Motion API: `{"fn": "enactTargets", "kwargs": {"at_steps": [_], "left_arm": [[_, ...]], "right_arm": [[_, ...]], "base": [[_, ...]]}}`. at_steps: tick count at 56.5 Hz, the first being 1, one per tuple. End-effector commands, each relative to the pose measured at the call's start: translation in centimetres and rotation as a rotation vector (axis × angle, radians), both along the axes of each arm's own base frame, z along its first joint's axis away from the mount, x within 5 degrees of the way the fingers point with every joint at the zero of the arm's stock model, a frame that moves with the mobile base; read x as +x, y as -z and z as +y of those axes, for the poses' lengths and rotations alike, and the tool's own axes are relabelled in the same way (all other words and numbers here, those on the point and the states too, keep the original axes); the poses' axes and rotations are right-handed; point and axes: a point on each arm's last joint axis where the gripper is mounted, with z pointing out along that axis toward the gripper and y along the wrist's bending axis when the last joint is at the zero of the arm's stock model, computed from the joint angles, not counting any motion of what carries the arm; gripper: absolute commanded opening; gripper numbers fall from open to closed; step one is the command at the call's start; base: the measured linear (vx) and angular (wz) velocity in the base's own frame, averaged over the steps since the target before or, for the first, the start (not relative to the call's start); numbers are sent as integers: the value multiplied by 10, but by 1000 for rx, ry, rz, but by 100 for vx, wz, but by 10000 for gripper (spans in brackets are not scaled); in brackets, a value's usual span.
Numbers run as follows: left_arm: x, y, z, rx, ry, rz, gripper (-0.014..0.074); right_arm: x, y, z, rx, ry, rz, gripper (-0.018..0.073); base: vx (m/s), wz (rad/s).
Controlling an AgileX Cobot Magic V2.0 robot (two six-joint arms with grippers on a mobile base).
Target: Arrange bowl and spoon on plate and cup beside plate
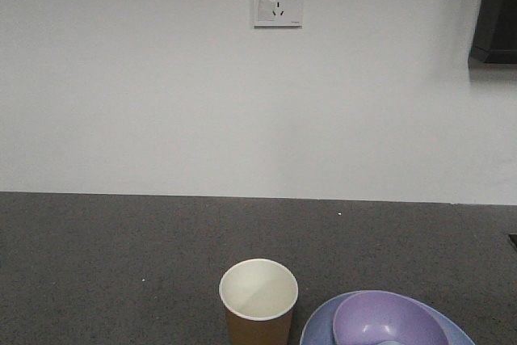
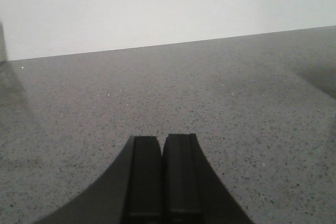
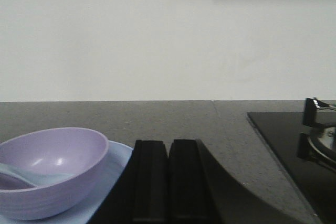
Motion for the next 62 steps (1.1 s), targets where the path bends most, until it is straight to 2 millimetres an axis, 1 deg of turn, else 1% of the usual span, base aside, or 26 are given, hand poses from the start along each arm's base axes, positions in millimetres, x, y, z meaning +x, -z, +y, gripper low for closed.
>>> {"fn": "enactTargets", "kwargs": {"at_steps": [1, 7, 11, 62], "left_arm": [[-1, -16, 0, -19, 2, -107, -6], [-1, -16, 0, -19, 2, -107, -6], [-1, -16, 0, -19, 2, -107, -6], [-1, -16, 0, -19, 2, -107, -6]], "right_arm": [[-3, 0, -3, -27, 65, -25, -8], [-2, 8, -4, -48, 79, 60, -8], [-2, 10, -4, -49, 74, 83, -8], [-2, 10, -4, -40, 73, 80, -8]], "base": [[0, 0], [0, 0], [0, 0], [0, 0]]}}
